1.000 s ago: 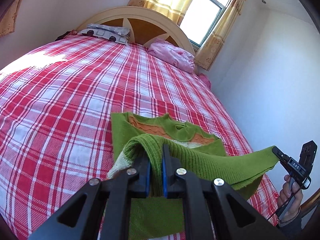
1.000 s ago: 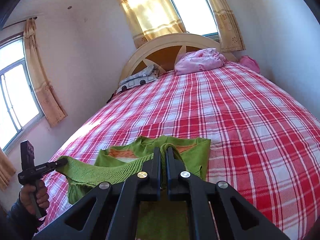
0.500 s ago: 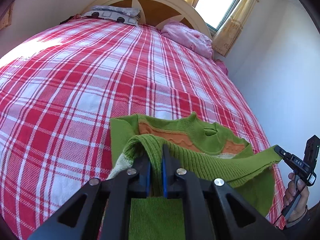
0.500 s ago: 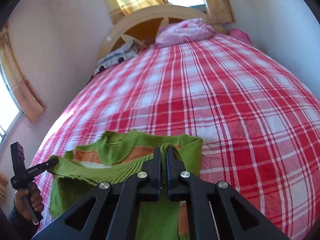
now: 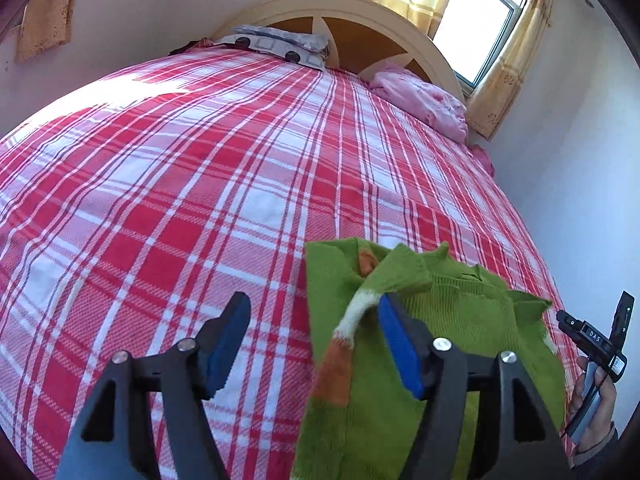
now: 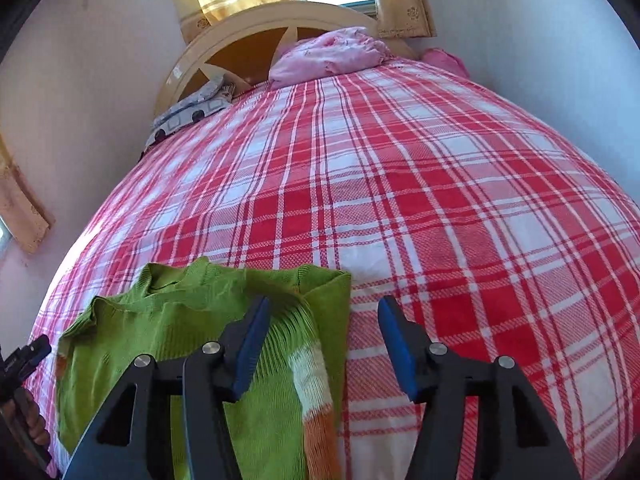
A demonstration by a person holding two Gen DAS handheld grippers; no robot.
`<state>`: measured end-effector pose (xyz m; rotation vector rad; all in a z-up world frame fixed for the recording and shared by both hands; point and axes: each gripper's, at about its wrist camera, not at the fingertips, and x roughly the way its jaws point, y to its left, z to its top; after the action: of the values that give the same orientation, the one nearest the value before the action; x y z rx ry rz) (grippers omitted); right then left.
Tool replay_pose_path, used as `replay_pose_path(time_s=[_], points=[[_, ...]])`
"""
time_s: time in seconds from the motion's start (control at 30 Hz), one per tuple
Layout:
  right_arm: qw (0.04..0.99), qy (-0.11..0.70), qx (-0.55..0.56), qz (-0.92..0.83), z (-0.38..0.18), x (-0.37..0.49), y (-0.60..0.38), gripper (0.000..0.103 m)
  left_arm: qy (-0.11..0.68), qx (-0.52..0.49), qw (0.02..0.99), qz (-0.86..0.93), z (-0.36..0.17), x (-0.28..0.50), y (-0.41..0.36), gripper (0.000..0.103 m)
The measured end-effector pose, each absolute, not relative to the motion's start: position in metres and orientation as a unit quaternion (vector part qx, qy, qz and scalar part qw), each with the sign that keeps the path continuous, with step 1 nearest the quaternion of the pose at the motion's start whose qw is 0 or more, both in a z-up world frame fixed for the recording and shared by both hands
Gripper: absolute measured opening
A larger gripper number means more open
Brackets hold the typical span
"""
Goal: Fold small clothes
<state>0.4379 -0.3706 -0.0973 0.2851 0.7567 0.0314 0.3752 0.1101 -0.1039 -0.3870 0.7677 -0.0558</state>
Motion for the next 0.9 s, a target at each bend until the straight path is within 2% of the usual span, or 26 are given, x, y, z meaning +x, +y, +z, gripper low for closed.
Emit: replay_pose_path(time_s=[0.1, 0.23, 0.4, 0.5, 0.57, 0.73, 0.9], points=[[0.923, 0.365, 0.118, 0.022, -0.086, 0.426, -0.363, 0.057, 0.380, -0.166, 0.909, -0.025, -0.110, 0.364, 0.108, 0.069], [0.905, 0.408, 0.058, 0.106, -0.079, 0.425, -0.313, 0.057, 0.381, -0.124, 0.916, -0.016, -0.113, 0.363, 0.092, 0.069], [0.837, 0.513, -0.042, 0.188, -0.121, 0.427, -0.219, 0.057, 0.388, -0.070, 0.919, 0.006, -0.127, 0.374, 0.073, 0.069], [0.849, 0.498, -0.079, 0.157, -0.135, 0.446, -0.196, 0.057, 0.397, -0.075, 0.914, 0.035, -0.138, 0.382, 0.083, 0.076], [0.854, 0.497, -0.061, 0.142, -0.136, 0.469, -0.196, 0.057, 0.402, -0.097, 0.909, 0.050, -0.146, 0.383, 0.094, 0.085], [0.867, 0.489, -0.003, 0.093, -0.142, 0.520, -0.212, 0.057, 0.405, -0.124, 0.904, 0.050, -0.149, 0.379, 0.103, 0.088], [0.882, 0.457, 0.033, 0.106, -0.127, 0.506, -0.226, 0.057, 0.387, -0.099, 0.914, 0.069, -0.131, 0.395, 0.106, 0.089]])
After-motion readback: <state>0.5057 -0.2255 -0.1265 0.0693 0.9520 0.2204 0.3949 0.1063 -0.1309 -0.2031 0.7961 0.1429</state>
